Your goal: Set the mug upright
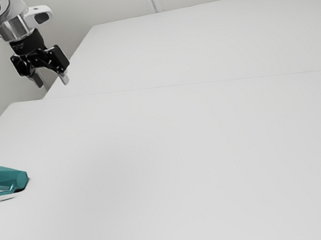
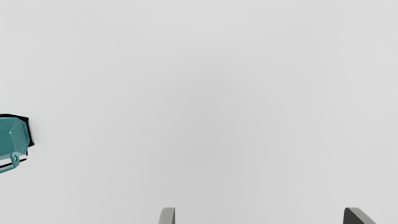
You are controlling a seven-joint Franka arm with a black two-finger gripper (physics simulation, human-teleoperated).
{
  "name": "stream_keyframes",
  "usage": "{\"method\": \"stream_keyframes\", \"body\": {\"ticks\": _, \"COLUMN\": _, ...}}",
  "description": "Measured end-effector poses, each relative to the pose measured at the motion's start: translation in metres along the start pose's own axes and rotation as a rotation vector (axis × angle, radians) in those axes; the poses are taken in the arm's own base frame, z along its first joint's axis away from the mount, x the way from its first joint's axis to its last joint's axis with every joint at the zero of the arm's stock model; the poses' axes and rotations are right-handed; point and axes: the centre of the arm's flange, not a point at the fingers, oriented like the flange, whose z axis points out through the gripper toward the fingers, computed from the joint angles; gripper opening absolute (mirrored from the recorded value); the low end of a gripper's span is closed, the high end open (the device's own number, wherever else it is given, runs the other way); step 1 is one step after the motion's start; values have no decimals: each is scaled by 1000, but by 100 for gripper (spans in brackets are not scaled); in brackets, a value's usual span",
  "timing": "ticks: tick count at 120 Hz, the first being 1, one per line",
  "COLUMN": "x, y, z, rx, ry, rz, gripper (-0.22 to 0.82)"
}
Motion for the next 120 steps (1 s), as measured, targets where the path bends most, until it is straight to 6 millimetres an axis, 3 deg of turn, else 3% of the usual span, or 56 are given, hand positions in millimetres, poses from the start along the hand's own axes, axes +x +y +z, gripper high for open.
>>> {"method": "stream_keyframes", "body": {"ticks": 13, "x": 0, "y": -1, "z": -1, "rx": -1, "ry": 7, "rz": 0, "gripper": 59}}
{"method": "stream_keyframes", "body": {"ticks": 26, "x": -3, "y": -17, "z": -3, "rx": -5, "ry": 13, "rz": -25, "gripper": 59}}
{"method": "stream_keyframes", "body": {"ticks": 87, "x": -47, "y": -171, "z": 3, "rx": -24, "ry": 7, "rz": -234, "gripper": 59}}
{"method": "stream_keyframes", "body": {"ticks": 102, "x": -50, "y": -197, "z": 17, "rx": -44, "ry": -7, "rz": -238, "gripper": 59}}
{"method": "stream_keyframes", "body": {"ticks": 120, "x": -70, "y": -245, "z": 26, "rx": -78, "ry": 17, "rz": -256, "gripper": 59}}
